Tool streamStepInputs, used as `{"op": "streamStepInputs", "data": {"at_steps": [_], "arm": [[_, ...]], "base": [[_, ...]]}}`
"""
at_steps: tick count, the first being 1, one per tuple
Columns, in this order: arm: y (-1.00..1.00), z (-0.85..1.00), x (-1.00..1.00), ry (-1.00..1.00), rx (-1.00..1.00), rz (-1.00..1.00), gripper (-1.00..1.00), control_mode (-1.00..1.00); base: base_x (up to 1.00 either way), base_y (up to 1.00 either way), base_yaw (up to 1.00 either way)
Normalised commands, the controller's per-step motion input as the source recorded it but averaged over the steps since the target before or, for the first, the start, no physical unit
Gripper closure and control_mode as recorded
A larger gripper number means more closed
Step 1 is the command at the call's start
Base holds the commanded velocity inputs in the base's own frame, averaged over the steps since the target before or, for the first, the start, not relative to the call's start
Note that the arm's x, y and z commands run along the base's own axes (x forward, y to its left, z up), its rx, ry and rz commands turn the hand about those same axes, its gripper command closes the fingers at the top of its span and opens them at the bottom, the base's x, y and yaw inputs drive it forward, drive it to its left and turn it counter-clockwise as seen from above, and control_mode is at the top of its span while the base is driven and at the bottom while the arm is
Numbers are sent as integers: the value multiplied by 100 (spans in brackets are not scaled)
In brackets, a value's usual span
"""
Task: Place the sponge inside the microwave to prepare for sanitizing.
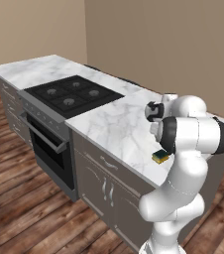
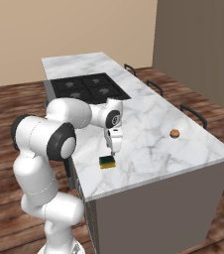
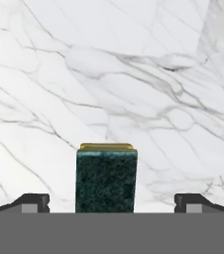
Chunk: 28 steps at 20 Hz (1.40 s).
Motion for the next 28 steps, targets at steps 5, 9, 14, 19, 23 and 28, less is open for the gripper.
{"op": "streamStepInputs", "data": {"at_steps": [5, 9, 14, 19, 23, 28], "arm": [[6, -10, -18, 0, 0, 0, -100, -100], [0, -5, -20, 0, 0, 0, -100, -100], [1, -13, -6, 0, 0, 0, -100, -100], [14, -17, 0, 0, 0, 0, -100, -100], [9, -13, 0, 0, 0, 0, -100, -100], [0, -11, -1, 0, 0, -1, -100, -100]], "base": [[0, 0, 0], [0, 0, 0], [0, 0, 0], [0, 0, 0], [0, 0, 0], [0, 0, 0]]}}
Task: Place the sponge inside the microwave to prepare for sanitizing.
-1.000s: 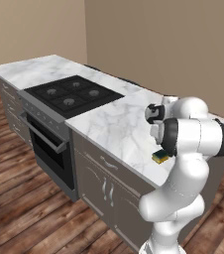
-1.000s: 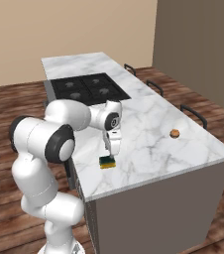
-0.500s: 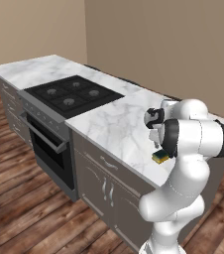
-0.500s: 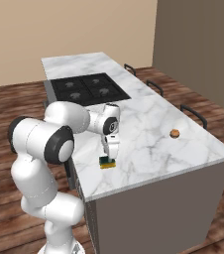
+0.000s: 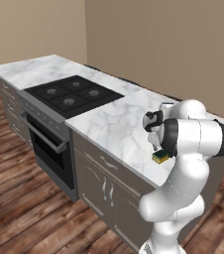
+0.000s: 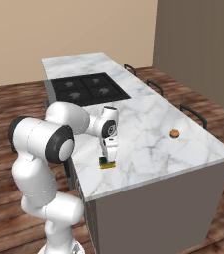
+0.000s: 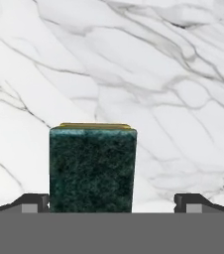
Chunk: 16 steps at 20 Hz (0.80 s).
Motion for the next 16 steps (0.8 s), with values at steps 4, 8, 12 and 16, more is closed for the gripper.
{"op": "streamStepInputs", "data": {"at_steps": [4, 8, 12, 16], "arm": [[0, -7, 0, 0, 0, 0, -100, -100], [0, -8, 0, 0, 0, 0, -100, -100], [0, -15, 0, -1, 0, -1, -100, -100], [0, -21, 0, -2, 0, 0, -100, -100]], "base": [[0, 0, 0], [0, 0, 0], [0, 0, 0], [0, 0, 0]]}}
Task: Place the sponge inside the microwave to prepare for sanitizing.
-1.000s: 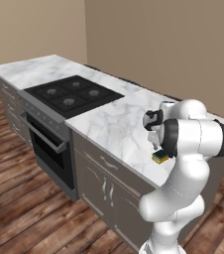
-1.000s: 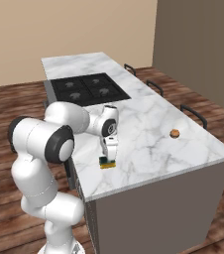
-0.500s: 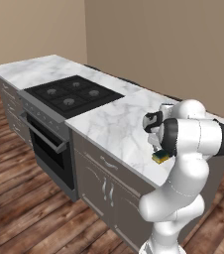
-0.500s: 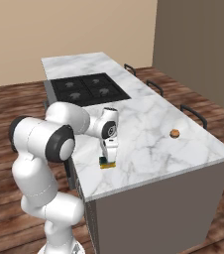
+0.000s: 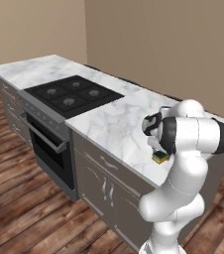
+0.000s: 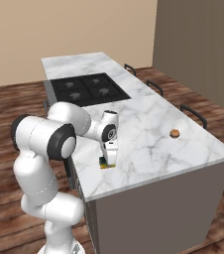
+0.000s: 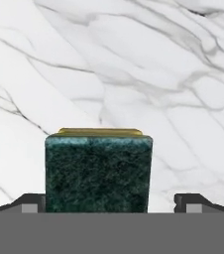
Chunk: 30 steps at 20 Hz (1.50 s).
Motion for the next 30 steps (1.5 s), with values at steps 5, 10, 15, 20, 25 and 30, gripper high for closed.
{"op": "streamStepInputs", "data": {"at_steps": [5, 10, 15, 20, 25, 30], "arm": [[0, -24, 0, -4, 0, 0, -100, -100], [0, -25, 0, -7, 0, -1, -100, -100], [2, -14, 0, -8, 0, 0, 100, -100], [0, -4, 0, -1, 0, 0, 100, -100], [-2, 22, -11, 0, 0, 0, 100, -100], [-3, 95, -43, 0, 0, 1, 100, -100]], "base": [[0, 0, 0], [0, 0, 0], [0, 0, 0], [0, 0, 0], [0, 0, 0], [0, 0, 0]]}}
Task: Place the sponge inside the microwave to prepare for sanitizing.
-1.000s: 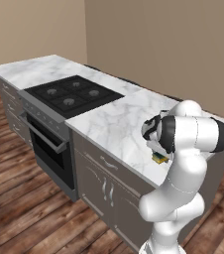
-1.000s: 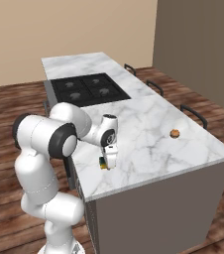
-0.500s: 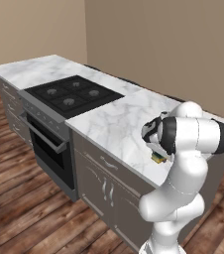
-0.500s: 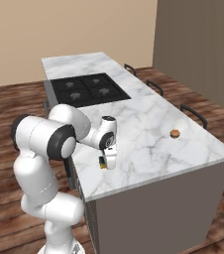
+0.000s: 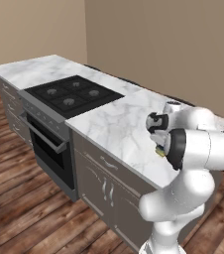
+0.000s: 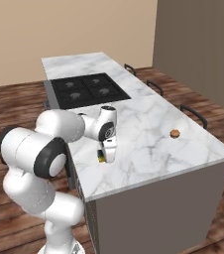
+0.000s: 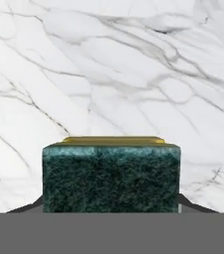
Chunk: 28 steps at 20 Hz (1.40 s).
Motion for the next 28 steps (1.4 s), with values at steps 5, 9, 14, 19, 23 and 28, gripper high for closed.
{"op": "streamStepInputs", "data": {"at_steps": [5, 9, 14, 19, 23, 28], "arm": [[-9, 100, -59, 1, 0, 9, 100, -100], [0, 88, -81, 8, 0, 17, 100, -100], [-6, 70, -86, 2, 0, 29, 100, -100], [-1, 16, -73, -3, 0, 35, 100, -100], [29, 15, -40, -1, 0, 35, 100, -100], [24, 17, -60, -2, 0, 22, 100, -100]], "base": [[0, 0, 0], [0, 0, 0], [0, 0, 0], [0, 0, 0], [0, 0, 0], [0, 0, 0]]}}
